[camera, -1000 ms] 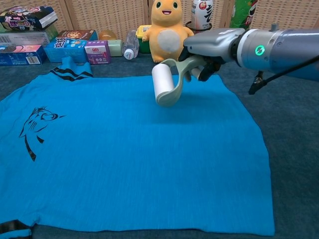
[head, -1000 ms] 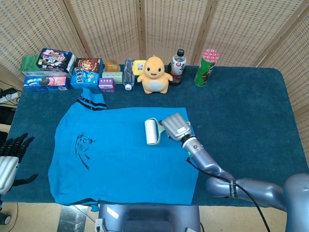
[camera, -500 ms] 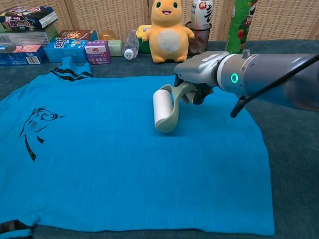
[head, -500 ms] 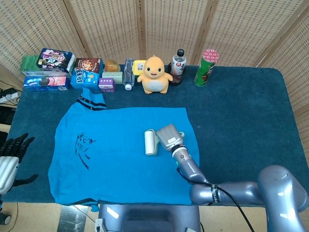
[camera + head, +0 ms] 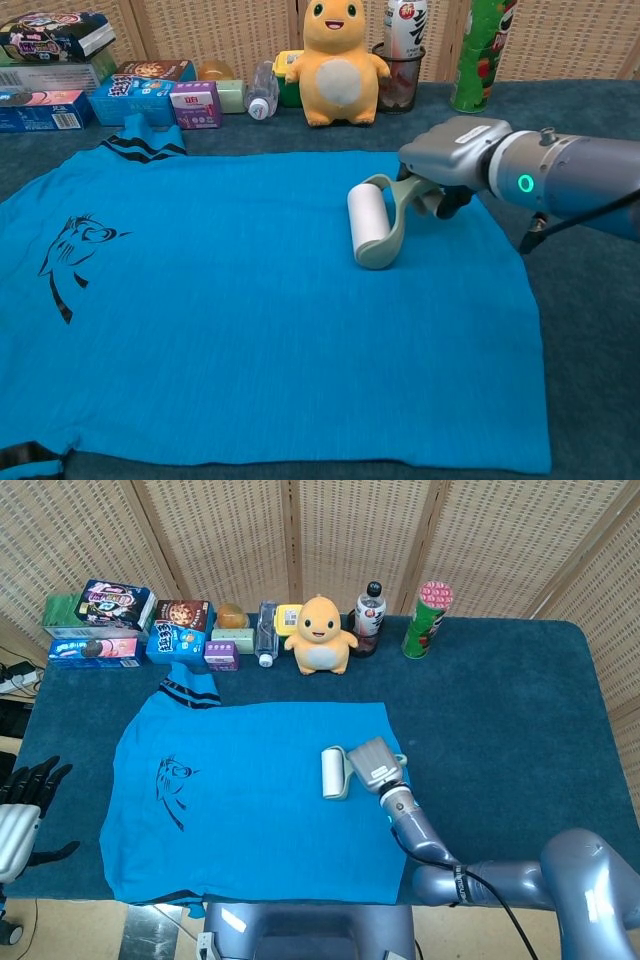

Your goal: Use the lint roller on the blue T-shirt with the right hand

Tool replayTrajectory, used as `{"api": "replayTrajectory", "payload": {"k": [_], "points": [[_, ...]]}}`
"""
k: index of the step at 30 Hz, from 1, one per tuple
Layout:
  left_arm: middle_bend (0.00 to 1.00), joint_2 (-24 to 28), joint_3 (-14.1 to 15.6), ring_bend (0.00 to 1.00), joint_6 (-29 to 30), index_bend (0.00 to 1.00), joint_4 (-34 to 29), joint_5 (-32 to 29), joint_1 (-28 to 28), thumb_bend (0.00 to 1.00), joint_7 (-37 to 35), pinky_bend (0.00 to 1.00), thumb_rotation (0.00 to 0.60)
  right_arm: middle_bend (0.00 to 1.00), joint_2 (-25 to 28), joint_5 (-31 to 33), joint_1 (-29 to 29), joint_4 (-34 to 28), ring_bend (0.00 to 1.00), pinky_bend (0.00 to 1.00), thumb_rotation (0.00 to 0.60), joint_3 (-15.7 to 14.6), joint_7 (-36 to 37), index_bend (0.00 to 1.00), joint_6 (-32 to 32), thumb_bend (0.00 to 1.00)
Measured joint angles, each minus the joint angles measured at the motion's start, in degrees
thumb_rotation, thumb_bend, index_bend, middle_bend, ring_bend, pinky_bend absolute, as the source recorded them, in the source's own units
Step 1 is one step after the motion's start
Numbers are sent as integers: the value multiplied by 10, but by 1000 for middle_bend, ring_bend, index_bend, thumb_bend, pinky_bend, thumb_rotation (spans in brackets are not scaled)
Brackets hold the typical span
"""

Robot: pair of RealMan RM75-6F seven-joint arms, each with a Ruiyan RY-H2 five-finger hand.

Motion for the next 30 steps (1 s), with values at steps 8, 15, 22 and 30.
{"api": "replayTrajectory", "payload": {"k": [8, 15, 22, 30], "points": [[0, -3, 1, 0, -5, 0, -1, -1, -2, 140, 8, 20, 600, 696, 18, -56, -35, 31, 784, 1000, 600, -27, 38, 515, -1, 1000], [0, -4, 1, 0, -5, 0, -4, -2, -3, 141, 13, 20, 600, 696, 35, -120, -69, 69, 784, 1000, 600, -42, 79, 516, 1, 1000], [0, -3, 3, 0, -3, 0, -5, 1, -2, 141, 11, 20, 600, 696, 40, -150, -81, 82, 784, 1000, 600, -42, 98, 516, -1, 1000], [0, 0, 3, 0, -1, 0, -3, 5, 0, 141, 2, 20, 600, 696, 27, -157, -82, 66, 784, 1000, 600, -28, 64, 515, 1, 1000]]}}
